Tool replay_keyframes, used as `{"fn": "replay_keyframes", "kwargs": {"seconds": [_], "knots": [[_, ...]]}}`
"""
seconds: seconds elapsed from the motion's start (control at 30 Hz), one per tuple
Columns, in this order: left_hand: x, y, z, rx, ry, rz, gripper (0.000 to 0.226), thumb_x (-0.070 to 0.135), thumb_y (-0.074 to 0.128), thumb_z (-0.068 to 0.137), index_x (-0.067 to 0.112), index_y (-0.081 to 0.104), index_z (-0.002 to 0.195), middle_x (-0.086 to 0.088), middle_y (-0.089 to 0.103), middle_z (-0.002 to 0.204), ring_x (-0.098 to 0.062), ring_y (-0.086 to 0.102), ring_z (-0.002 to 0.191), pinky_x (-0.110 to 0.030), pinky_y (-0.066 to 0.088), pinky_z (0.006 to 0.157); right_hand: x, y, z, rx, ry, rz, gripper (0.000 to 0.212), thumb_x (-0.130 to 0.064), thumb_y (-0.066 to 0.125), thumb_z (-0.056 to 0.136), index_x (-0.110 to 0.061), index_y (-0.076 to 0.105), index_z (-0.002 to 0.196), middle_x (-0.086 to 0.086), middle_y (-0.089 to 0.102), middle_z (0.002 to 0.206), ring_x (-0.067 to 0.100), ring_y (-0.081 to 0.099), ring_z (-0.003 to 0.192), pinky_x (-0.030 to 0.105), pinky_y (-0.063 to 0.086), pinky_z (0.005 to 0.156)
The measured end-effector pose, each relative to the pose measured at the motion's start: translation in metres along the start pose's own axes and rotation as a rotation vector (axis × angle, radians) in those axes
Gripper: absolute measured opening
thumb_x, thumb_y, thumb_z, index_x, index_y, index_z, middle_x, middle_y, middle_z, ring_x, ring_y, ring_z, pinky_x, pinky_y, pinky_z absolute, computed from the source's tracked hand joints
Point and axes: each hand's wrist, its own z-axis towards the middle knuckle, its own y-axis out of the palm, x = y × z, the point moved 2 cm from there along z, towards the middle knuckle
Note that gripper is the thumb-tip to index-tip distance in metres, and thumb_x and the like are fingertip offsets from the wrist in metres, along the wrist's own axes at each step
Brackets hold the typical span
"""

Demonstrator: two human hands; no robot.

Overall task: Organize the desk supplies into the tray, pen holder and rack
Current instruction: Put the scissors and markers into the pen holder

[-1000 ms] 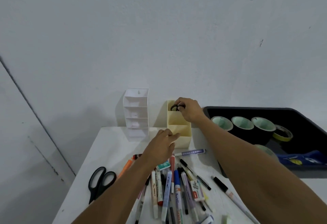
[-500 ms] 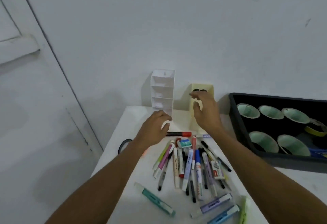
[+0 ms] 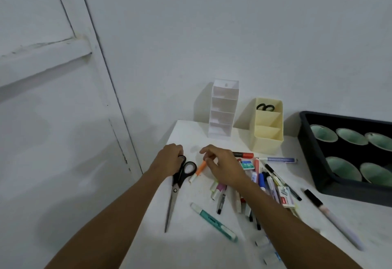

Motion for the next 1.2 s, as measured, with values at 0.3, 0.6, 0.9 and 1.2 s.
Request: {"fn": "replay_keyframes", "kwargs": {"seconds": [0.3, 0.6, 0.9, 1.2], "knots": [[0.097, -0.072, 0.018, 0.119, 0.238, -0.525, 0.006, 0.008, 0.063, 0.088, 0.014, 0.063, 0.086, -0.001, 0.066, 0.072, -0.011, 0.058, 0.05, -0.022, 0.049, 0.056, -0.02, -0.038, 0.009, 0.053, 0.302, 0.665, 0.027, -0.006, 0.073, 0.083, -0.012, 0.063, 0.108, 0.008, 0.066, 0.079, 0.023, 0.07, 0.073, 0.042, 0.06, 0.072], [0.161, -0.044, 0.052, 0.06, 0.294, -0.744, 0.011, 0.02, 0.058, 0.095, 0.014, 0.066, 0.101, 0.0, 0.066, 0.089, -0.009, 0.06, 0.079, -0.021, 0.052, 0.063, -0.009, -0.196, 0.014, 0.377, 0.123, 0.278, 0.012, -0.007, 0.066, 0.088, -0.016, 0.062, 0.095, 0.0, 0.063, 0.079, 0.024, 0.065, 0.075, 0.033, 0.059, 0.062], [0.199, 0.025, 0.088, 0.039, 0.399, -0.384, 0.059, 0.026, 0.074, 0.083, 0.015, 0.049, 0.135, 0.001, 0.043, 0.138, -0.015, 0.047, 0.121, -0.028, 0.043, 0.101, 0.007, -0.281, 0.064, 0.757, -0.047, 0.097, 0.019, -0.005, 0.06, 0.088, -0.017, 0.06, 0.103, -0.012, 0.065, 0.088, 0.005, 0.064, 0.075, 0.016, 0.051, 0.075], [0.195, 0.047, 0.095, -0.11, 0.273, -0.483, 0.076, 0.014, 0.078, 0.079, 0.023, 0.037, 0.142, 0.003, 0.045, 0.134, -0.013, 0.046, 0.115, -0.037, 0.048, 0.099, 0.091, -0.235, 0.099, 0.411, 0.199, -0.076, 0.017, -0.007, 0.062, 0.088, -0.019, 0.063, 0.099, -0.005, 0.064, 0.09, 0.013, 0.058, 0.082, 0.007, 0.037, 0.066]]}}
